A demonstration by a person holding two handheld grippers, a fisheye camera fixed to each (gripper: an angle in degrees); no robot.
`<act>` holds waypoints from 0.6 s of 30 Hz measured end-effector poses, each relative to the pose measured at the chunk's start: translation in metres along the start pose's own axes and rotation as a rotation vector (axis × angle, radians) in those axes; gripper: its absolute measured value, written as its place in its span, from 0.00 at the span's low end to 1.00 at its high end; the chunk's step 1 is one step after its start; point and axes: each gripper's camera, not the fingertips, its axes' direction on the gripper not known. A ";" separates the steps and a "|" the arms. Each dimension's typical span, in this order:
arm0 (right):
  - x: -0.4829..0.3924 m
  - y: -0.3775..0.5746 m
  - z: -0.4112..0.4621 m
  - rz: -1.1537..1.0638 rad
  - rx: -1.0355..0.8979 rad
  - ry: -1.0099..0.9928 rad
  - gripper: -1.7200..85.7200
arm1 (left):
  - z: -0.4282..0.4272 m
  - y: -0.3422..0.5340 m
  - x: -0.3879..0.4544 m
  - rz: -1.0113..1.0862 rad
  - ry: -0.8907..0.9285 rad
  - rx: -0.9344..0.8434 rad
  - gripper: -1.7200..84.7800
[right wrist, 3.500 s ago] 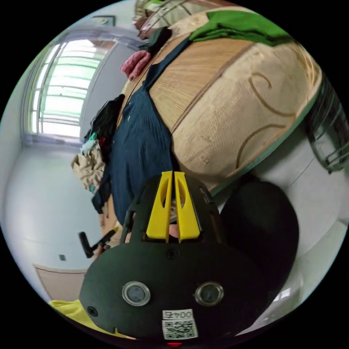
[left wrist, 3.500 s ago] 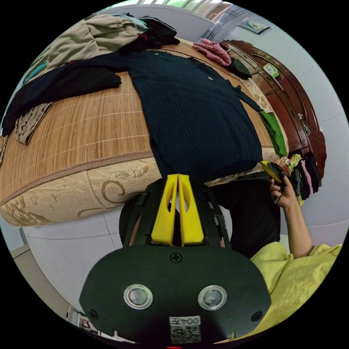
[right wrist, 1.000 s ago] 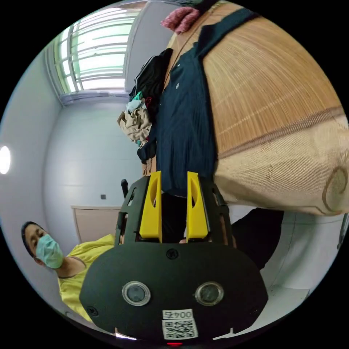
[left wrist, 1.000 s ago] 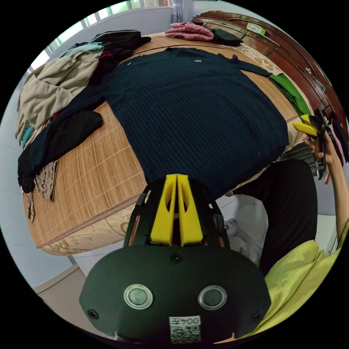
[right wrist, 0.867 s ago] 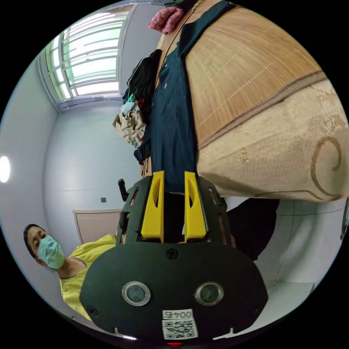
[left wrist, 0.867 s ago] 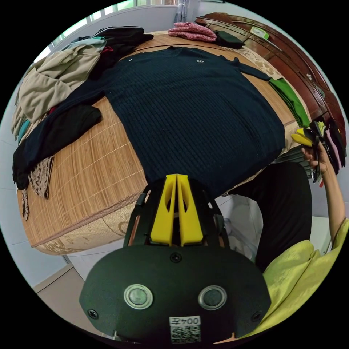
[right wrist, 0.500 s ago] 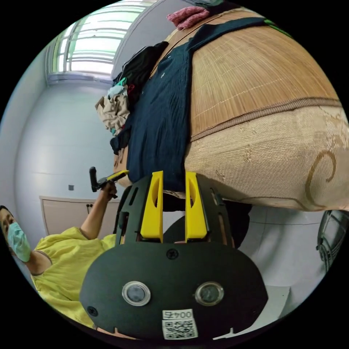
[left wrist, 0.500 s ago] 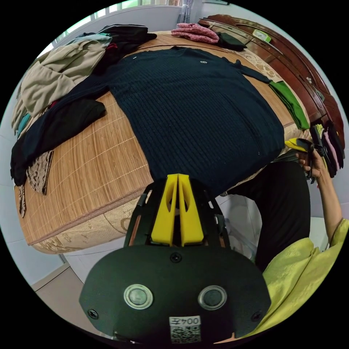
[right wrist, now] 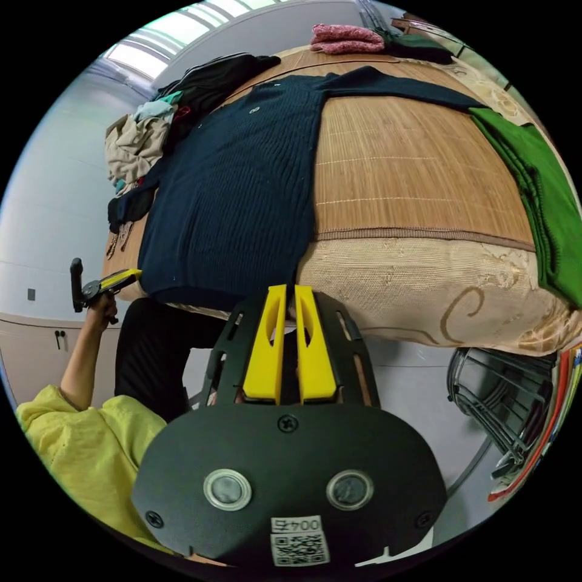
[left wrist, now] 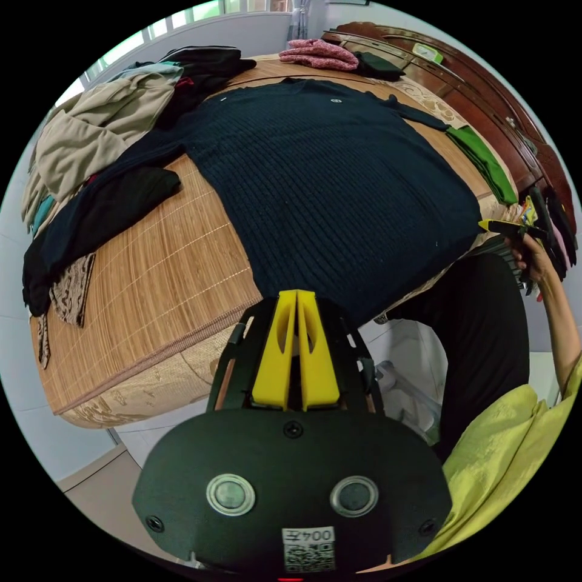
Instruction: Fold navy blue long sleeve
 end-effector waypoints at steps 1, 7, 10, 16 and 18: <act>-0.003 0.000 -0.004 0.023 0.006 0.030 0.04 | -0.004 -0.001 0.000 -0.004 0.004 0.000 0.03; -0.020 -0.010 -0.035 0.040 0.170 0.010 0.07 | -0.043 -0.018 0.017 0.025 -0.045 0.100 0.02; -0.036 -0.030 -0.034 0.041 0.219 0.026 0.07 | -0.033 -0.043 0.032 0.077 -0.080 0.071 0.02; -0.069 -0.063 0.012 -0.016 0.012 0.225 0.06 | -0.013 -0.044 0.041 0.126 -0.129 0.042 0.02; -0.077 -0.058 0.011 -0.069 0.080 0.232 0.06 | -0.014 -0.038 0.040 0.132 -0.140 0.064 0.02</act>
